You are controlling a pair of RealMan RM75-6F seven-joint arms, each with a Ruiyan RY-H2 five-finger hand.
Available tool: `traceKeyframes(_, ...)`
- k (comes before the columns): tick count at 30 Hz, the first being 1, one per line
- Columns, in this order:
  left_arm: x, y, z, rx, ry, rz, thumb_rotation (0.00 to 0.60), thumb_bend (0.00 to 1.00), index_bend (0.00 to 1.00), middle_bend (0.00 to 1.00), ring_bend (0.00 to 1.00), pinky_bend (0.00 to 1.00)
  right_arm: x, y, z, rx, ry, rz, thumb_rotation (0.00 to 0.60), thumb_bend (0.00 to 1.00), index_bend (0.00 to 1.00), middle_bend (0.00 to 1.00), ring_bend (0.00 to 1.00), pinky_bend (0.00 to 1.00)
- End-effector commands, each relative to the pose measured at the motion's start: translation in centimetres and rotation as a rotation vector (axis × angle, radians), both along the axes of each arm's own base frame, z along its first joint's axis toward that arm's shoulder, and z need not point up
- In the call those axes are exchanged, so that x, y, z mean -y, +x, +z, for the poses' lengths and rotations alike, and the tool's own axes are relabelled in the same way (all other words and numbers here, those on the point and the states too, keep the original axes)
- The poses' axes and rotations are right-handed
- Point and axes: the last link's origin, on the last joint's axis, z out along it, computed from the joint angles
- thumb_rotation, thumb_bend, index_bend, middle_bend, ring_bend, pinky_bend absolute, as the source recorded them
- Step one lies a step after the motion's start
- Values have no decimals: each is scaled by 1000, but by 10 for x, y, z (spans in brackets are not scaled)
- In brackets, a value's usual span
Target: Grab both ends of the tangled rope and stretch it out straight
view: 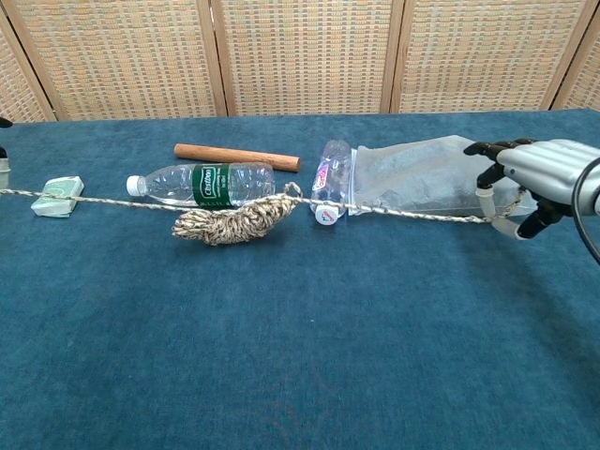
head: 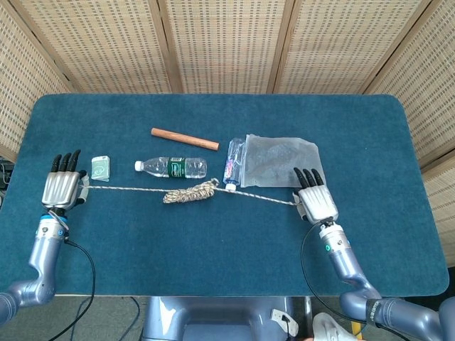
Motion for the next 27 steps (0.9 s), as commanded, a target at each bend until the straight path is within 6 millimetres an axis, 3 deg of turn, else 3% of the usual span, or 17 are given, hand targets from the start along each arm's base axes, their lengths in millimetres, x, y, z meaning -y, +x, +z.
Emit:
traceKeyframes(1, 1, -7, 2, -2, 2, 12, 600, 543, 811, 0, 0, 0, 1, -11, 5, -10, -6, -15, 600, 549, 691, 2, 0, 0)
traceKeyframes(13, 3, -16, 3, -1, 5, 30, 600, 544, 812, 0, 0, 0, 0, -26, 6, -20, -6, -32, 600, 548, 691, 2, 0, 0)
traceKeyframes(15, 4, -16, 3, 3, 4, 26, 600, 532, 798, 0, 0, 0, -1, -26, 5, -9, 4, -28, 600, 538, 640, 2, 0, 0)
traceKeyframes(16, 4, -17, 2, 5, -1, 27, 600, 456, 716, 0, 0, 0, -2, -26, 5, -4, 7, -29, 600, 459, 523, 3, 0, 0)
traceKeyframes(17, 5, -18, 3, 3, -8, 29, 600, 374, 608, 0, 0, 0, -3, -26, 5, 2, 12, -34, 600, 311, 354, 2, 0, 0)
traceKeyframes(19, 7, -19, 4, 9, -21, 33, 600, 83, 166, 0, 0, 0, -4, -25, 6, 18, 23, -41, 600, 64, 95, 1, 0, 0)
traceKeyframes(20, 7, -19, 5, 23, -21, 32, 600, 35, 68, 0, 0, 0, -5, -23, 7, 27, 23, -40, 600, 4, 22, 0, 0, 0)
traceKeyframes(21, 8, -19, 6, 32, -19, 31, 600, 2, 2, 0, 0, 0, -6, -22, 8, 32, 23, -38, 600, 0, 0, 0, 0, 0)
traceKeyframes(27, 20, -17, 34, 135, 30, 8, 600, 0, 0, 0, 0, 0, -19, -12, 32, 112, -20, 11, 600, 0, 0, 0, 0, 0)
